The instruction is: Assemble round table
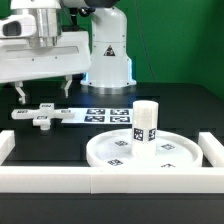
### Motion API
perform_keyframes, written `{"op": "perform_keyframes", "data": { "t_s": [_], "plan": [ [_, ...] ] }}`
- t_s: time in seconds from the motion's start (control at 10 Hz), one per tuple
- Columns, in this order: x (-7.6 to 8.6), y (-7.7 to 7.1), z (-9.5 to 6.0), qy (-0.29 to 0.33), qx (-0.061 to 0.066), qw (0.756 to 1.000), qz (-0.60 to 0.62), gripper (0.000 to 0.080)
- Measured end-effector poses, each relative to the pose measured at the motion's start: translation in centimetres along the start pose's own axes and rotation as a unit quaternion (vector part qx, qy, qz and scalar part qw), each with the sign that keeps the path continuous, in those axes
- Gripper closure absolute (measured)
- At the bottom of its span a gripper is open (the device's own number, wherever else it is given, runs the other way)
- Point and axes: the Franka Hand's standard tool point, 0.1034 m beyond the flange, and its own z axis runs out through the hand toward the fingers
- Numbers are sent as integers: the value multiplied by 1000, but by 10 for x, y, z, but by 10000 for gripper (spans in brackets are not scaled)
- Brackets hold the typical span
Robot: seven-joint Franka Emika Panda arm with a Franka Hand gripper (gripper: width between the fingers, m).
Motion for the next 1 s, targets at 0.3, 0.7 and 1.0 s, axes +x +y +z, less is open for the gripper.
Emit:
{"op": "perform_keyframes", "data": {
  "t_s": [0.3,0.7,1.0],
  "plan": [
    [-16,-8,6,-6,9,997,-78,151],
    [-30,-16,20,-15,16,997,-72,151],
    [-38,-22,27,-20,22,997,-69,151]
  ]
}}
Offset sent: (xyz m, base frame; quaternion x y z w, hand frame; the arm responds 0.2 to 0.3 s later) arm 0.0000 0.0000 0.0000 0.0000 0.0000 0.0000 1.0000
